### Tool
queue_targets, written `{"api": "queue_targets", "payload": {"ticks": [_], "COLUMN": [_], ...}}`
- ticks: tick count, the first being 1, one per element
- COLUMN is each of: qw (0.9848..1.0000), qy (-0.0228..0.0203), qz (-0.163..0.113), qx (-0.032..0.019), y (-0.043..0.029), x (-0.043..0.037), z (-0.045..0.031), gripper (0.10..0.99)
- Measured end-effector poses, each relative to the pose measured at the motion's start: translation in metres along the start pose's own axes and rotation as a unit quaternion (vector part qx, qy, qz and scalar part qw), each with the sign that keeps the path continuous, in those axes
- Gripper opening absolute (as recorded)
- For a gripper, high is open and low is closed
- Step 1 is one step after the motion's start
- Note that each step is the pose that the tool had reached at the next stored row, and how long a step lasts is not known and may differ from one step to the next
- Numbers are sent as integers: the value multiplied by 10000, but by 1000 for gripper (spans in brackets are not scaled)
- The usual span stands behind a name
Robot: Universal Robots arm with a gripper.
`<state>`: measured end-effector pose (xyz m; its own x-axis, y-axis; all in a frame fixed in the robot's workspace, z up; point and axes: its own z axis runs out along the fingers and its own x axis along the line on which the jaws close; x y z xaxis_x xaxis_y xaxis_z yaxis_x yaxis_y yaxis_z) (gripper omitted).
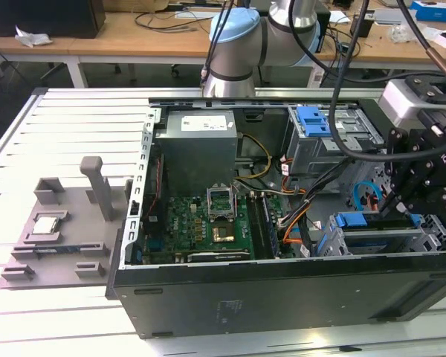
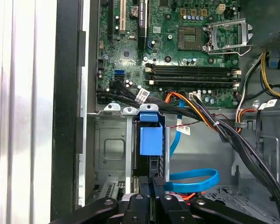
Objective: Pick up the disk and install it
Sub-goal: 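Insert the second disk wire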
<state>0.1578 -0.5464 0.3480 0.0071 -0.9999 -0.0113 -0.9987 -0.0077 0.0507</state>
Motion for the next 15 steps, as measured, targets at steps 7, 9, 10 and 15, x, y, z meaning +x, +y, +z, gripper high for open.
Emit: {"api": "queue_targets", "payload": {"ticks": [7, 9, 10, 15], "qw": [10000, 10000, 10000, 10000], "qy": [-4, -4, -3, -4], "qz": [7, 7, 7, 7], "qx": [0, 0, 0, 0], "y": [-1, -1, -2, -2], "x": [-16, -25, -34, -78], "z": [20, 24, 26, 35], "gripper": [161, 161, 161, 161]}}
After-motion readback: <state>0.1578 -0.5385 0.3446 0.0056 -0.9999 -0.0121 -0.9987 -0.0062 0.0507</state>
